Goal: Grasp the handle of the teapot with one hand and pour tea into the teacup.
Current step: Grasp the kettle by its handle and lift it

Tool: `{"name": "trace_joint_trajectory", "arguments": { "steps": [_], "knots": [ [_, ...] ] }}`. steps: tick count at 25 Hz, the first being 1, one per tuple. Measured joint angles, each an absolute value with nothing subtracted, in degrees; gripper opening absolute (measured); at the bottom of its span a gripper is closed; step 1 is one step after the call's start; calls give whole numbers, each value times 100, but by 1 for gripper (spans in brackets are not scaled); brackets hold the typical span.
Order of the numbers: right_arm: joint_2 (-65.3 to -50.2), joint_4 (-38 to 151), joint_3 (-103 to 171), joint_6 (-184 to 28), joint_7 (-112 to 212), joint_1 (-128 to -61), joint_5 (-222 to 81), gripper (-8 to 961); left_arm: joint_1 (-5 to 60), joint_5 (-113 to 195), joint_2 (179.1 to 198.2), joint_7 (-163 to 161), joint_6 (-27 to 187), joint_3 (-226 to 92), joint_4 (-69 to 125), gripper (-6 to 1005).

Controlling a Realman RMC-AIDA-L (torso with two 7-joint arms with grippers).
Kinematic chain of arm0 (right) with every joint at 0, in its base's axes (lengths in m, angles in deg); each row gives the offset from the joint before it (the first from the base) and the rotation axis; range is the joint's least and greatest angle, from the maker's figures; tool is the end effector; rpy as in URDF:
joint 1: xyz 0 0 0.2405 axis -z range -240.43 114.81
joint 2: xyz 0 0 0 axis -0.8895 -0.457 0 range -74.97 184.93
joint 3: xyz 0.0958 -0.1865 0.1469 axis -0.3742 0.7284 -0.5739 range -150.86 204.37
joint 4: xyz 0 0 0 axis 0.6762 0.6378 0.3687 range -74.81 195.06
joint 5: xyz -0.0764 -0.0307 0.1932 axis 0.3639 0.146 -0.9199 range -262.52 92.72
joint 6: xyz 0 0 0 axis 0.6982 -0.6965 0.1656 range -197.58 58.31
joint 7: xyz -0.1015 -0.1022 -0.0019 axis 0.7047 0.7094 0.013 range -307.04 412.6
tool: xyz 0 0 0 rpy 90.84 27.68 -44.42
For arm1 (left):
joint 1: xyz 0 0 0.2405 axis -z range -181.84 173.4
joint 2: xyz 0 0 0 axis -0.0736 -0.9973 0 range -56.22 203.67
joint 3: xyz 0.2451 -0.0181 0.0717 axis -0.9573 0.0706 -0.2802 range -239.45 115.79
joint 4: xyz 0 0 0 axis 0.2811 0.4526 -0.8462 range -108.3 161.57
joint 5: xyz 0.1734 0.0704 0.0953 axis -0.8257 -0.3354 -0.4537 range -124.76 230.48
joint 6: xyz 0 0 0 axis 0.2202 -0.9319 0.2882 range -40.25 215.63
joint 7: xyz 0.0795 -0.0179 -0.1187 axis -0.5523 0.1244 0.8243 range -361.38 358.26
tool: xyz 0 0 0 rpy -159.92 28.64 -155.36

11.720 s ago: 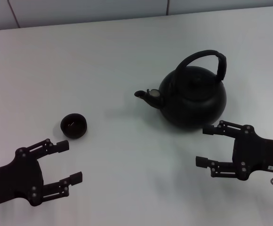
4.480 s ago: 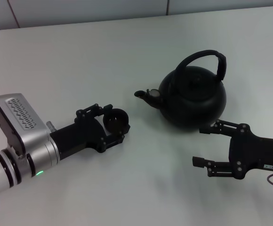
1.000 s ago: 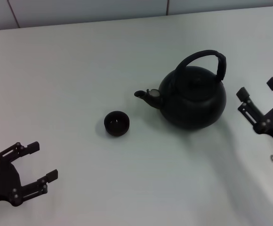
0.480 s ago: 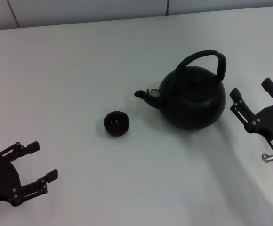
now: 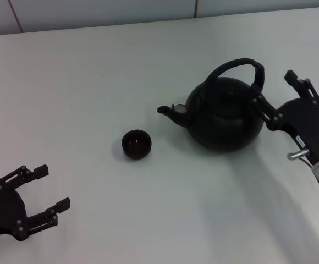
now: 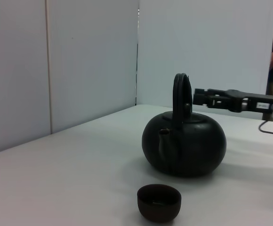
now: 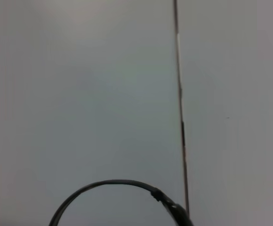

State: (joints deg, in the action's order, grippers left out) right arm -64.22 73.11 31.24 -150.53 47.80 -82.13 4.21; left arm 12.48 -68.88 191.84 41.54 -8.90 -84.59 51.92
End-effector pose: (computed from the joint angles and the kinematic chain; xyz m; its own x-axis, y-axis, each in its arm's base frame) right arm 0.3244 0.2598 -0.0487 0.6968 0.0537 -0.7153 -0.6759 -0.2848 -0.6798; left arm -0.3422 0.2256 -0.0073 0.8284 0.1321 0.5443 0.3594 -0.8707 -0.3358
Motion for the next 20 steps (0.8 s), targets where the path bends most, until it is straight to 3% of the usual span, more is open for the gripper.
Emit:
{"name": "trace_joint_trajectory", "arguments": {
  "steps": [20],
  "knots": [
    [-6434, 7232, 2957, -14788, 4723, -8429, 421, 795, 1270, -6767, 19193, 4170, -872, -8450, 5133, 813]
  ]
}}
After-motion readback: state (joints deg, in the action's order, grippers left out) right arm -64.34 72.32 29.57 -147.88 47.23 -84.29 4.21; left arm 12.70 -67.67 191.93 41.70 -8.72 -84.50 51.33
